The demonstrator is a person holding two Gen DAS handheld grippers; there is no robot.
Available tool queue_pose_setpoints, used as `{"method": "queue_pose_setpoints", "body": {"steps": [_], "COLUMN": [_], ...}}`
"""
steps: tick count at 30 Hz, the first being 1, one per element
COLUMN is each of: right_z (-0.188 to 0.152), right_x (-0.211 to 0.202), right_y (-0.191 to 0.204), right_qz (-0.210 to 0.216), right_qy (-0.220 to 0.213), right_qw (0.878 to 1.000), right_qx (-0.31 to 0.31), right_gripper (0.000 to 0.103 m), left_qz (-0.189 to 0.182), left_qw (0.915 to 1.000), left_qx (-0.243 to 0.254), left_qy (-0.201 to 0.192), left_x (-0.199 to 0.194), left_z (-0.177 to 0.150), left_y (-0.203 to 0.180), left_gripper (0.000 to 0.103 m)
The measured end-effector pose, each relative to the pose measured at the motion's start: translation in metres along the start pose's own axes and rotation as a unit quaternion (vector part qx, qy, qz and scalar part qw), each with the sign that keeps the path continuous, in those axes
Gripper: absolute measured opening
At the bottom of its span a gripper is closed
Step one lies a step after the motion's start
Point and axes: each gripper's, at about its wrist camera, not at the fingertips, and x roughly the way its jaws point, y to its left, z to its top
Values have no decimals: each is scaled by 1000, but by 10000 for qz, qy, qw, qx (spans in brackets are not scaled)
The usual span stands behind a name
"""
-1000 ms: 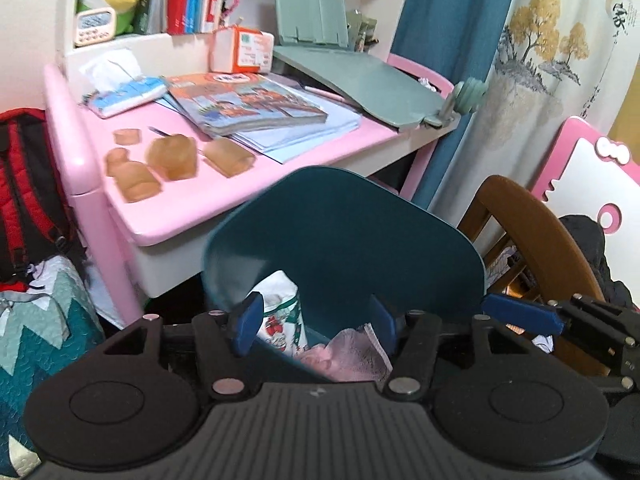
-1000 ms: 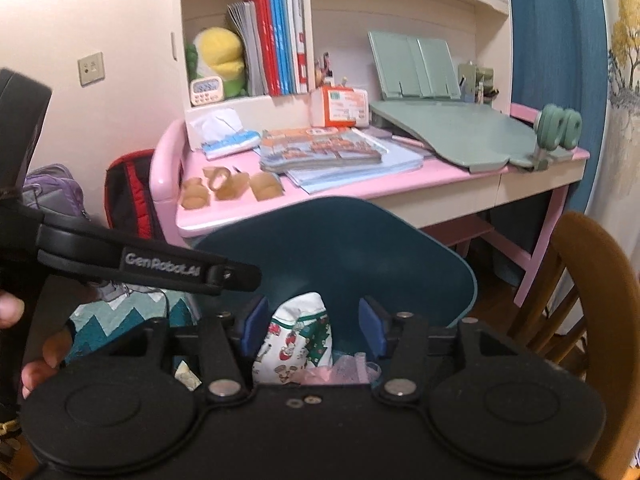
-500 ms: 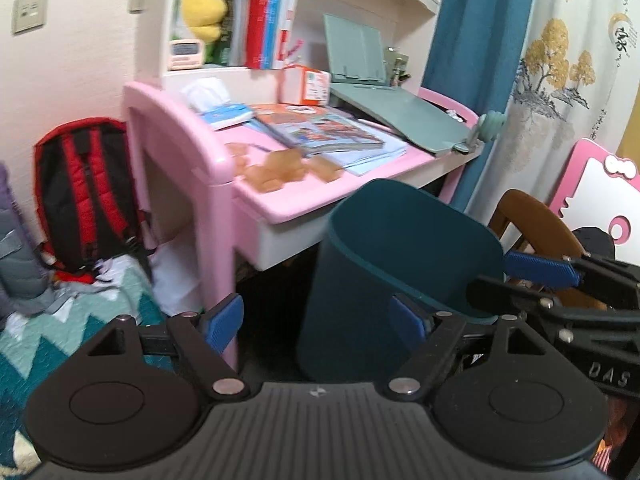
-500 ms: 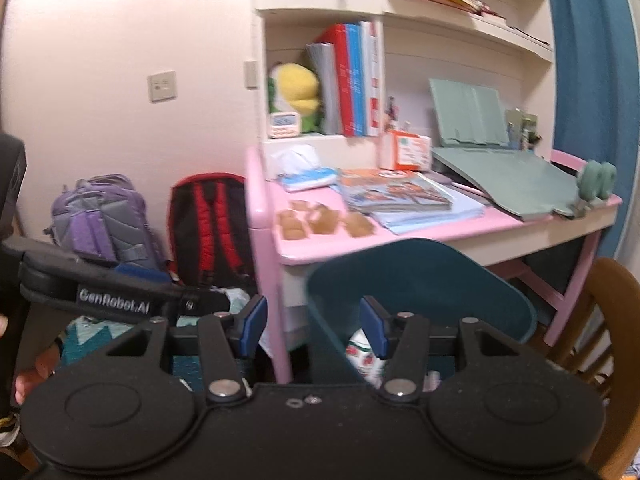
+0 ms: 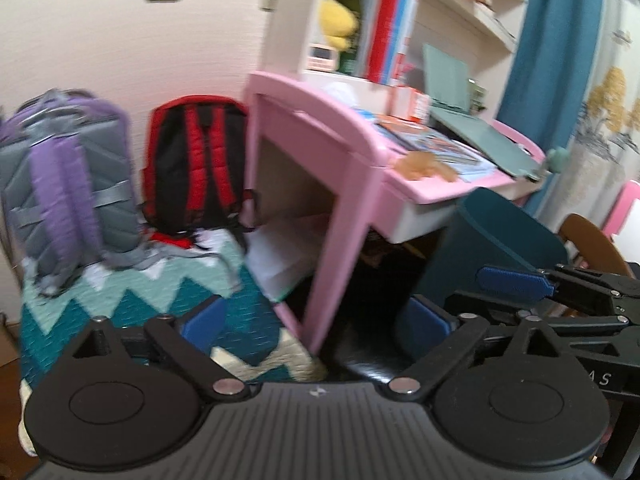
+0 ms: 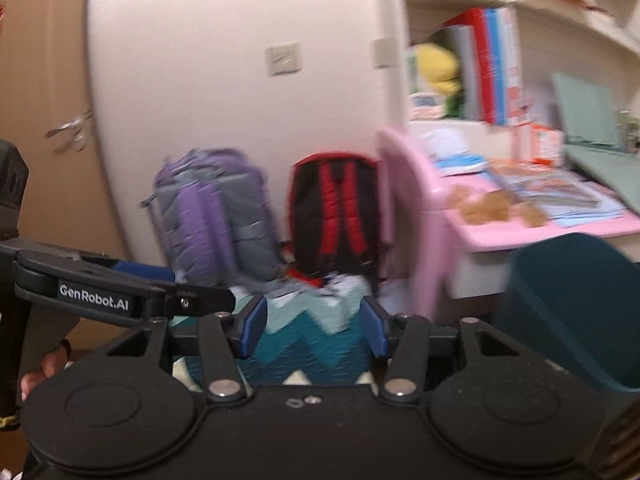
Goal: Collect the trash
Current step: 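Swing both empty tools back toward the bed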
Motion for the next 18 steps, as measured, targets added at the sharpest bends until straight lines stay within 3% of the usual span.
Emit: {"method": "queue_pose_setpoints", "body": {"steps": [9,14,18], "right_z": [-38,-71,-98], "right_x": [78,131,179], "right_y": [73,109,130], "right_qz": [771,1091,1416], "right_qy": [343,631,1139], "right_qw": [9942,9877,9789], "right_qx": [-666,-929,-937], "right_gripper": [52,52,52], "left_qz": [617,913,1181], "left_qw": [9974,9940,9881], "left_qx": [-373,-550,-723], "left_qy": [-36,234,665], "left_x": [3,22,49], "left_z": [-58,-91,-125], "left_y": [100,158,204], "left_gripper": [102,102,102]}}
